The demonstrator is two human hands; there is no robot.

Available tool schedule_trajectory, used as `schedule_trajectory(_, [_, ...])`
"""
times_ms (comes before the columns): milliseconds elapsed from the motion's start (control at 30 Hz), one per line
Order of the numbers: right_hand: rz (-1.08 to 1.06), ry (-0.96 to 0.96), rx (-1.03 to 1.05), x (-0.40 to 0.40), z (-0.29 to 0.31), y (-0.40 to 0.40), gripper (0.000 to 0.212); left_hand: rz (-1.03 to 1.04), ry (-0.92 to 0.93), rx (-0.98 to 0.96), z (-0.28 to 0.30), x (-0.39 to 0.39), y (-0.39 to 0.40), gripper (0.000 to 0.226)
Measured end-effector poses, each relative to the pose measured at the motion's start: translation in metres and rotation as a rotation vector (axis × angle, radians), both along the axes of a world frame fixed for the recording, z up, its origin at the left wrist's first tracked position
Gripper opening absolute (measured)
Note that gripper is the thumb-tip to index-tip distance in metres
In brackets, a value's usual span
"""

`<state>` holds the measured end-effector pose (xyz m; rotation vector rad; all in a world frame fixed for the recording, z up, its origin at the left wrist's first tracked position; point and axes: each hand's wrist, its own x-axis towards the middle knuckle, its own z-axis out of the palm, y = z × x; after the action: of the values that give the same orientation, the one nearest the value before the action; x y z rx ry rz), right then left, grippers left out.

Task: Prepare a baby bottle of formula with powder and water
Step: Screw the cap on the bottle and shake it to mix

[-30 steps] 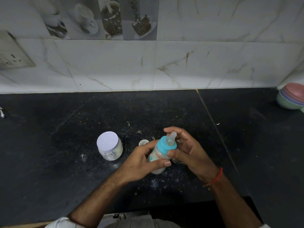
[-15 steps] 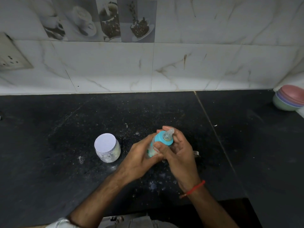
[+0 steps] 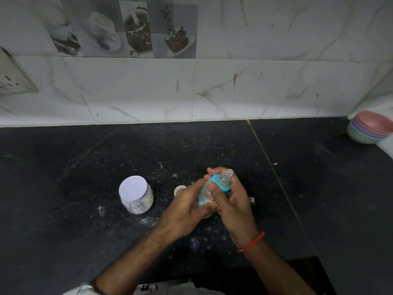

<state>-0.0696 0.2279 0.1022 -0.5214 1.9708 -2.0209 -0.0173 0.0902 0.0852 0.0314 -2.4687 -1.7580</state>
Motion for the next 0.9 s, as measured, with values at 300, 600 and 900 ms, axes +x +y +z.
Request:
schedule_trajectory(300, [0.143,0.382,0.268,-0.009,0.011,0.027,0.083,-0.052,-0.082,-0.035,0.005,-0.004,0.001,0.122])
schedule_trajectory(600, [-0.222,0.58,0.068,-0.023,0.045,0.047,0.08,-0.004,0.098,0.215,0.015,-0.017,0.002,0.136])
schedule_trajectory(900, [-0.336,0.641,0.169,-0.04,0.039,0.054,0.073,0.193,0.259,-0.383,0.008,-0.027,-0.012,0.06])
